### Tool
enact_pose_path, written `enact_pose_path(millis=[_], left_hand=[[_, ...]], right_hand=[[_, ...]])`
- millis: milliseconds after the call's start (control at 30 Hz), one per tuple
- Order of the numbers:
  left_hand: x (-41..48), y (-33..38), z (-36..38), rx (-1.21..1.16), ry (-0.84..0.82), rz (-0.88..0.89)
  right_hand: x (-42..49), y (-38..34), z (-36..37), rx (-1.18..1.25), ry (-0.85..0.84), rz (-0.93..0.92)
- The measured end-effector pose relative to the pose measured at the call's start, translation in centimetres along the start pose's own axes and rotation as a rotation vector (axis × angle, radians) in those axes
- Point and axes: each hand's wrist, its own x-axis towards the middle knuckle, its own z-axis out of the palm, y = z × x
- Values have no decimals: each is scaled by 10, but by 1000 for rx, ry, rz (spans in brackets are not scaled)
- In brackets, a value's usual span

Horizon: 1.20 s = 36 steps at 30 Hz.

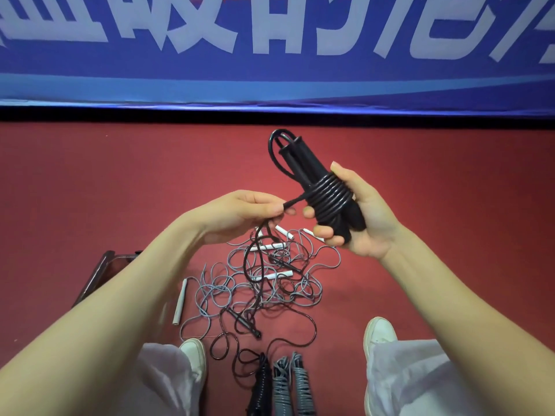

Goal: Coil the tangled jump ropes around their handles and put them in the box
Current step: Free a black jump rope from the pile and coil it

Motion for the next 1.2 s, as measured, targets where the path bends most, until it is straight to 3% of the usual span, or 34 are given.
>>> enact_pose_path(millis=[167, 267, 333, 467, 533, 600, 667, 733, 933, 1033, 1200], left_hand=[[2, -1, 4, 176, 92, 132], [0, 0, 4, 348, 150, 231], [2, -2, -1, 449, 127, 175], [9, -9, 13, 616, 142, -9], [14, -12, 30, 656, 209, -12], [18, -14, 43, 566, 347, 2], [20, -9, 48, 214, 418, -24], [21, 0, 47, -166, 359, -87], [20, 4, 41, -489, 158, -224], [18, 4, 41, -471, 146, -211], [18, -4, 33, -105, 410, 69]], right_hand=[[0, 6, -8, -86, -262, 224], [-3, 5, -11, -169, -253, 316], [-4, 3, -8, -412, -144, 378], [5, 18, 4, -1212, 72, 492], [9, 28, 8, -1593, 236, 440], [12, 30, 5, -1859, 499, 268], [12, 27, -2, -1893, 707, 43], [13, 22, -9, -1858, 820, -149], [11, 18, -15, -1716, 877, -424], [10, 17, -14, -1673, 853, -514], [8, 15, -16, -1471, 815, -549]])
